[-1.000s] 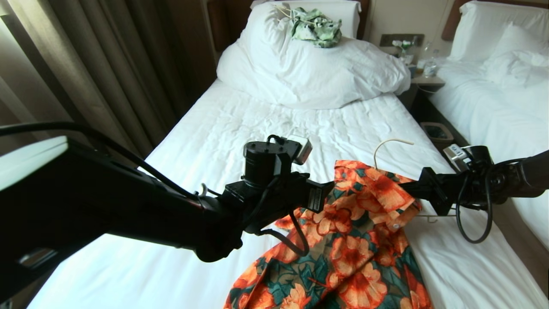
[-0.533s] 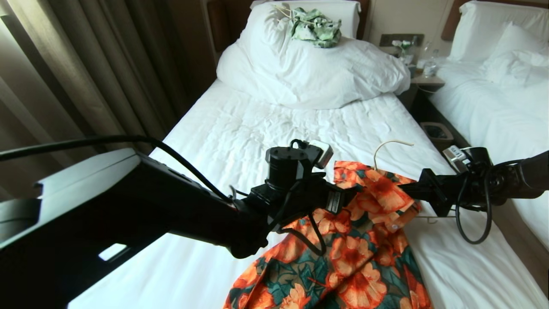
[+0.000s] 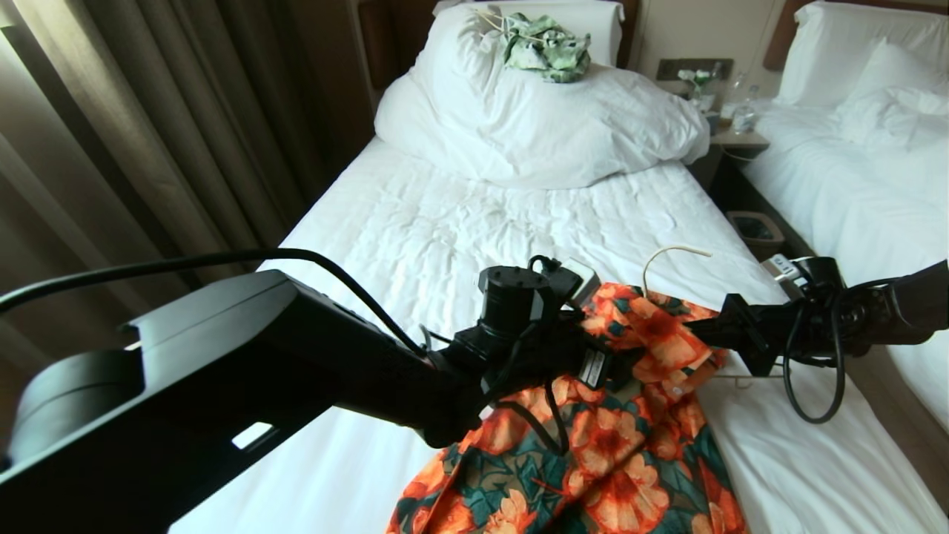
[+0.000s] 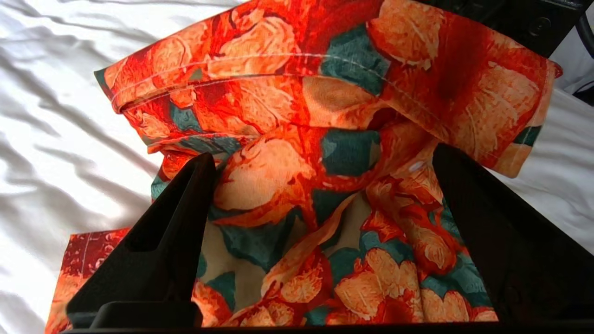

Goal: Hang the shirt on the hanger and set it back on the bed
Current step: Hook the other side of the shirt onto the hanger

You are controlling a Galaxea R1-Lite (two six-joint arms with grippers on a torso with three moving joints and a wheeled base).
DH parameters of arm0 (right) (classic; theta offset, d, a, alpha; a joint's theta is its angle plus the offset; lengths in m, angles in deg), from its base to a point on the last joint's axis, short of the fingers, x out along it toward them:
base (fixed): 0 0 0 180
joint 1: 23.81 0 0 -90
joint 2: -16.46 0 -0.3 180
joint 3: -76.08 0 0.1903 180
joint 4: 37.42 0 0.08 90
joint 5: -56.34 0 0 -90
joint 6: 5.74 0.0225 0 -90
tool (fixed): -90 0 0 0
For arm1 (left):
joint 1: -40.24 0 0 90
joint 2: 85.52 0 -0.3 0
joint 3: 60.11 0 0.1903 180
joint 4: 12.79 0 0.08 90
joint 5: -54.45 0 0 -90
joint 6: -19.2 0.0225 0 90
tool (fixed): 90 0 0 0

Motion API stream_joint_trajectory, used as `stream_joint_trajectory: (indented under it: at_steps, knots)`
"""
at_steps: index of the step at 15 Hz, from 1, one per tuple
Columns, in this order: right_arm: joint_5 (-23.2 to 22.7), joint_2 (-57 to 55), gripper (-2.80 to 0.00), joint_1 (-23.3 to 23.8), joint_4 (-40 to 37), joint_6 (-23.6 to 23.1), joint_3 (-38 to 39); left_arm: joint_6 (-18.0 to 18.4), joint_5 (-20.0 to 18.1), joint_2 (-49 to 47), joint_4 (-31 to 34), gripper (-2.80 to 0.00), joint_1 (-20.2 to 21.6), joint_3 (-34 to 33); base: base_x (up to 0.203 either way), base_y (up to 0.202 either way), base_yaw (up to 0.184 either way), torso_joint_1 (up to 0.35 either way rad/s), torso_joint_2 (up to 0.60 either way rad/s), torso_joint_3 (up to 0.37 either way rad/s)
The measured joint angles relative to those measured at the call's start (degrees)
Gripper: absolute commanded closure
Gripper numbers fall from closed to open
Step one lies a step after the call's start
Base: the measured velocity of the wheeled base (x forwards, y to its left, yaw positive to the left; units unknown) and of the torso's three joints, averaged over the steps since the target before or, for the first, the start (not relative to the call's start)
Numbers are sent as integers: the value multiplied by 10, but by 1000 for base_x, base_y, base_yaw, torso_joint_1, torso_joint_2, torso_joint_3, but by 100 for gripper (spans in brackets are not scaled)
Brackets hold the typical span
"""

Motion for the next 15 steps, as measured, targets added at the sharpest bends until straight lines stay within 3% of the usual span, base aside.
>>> stream_joint_trajectory:
  at_steps: [9,10,12,15]
  knots:
    - [0,-26,0,0,0,0,2,7,-10,-62,31,-280,-3,91,0,0,0,0,0,0]
    - [0,-34,0,0,0,0,2,13,-10,-69,38,0,-5,96,0,0,0,0,0,0]
    - [0,-25,0,0,0,0,2,55,-12,-83,54,0,-9,106,0,0,0,0,0,0]
    - [0,-10,0,0,0,0,2,66,-12,-92,55,0,-14,119,0,0,0,0,0,0]
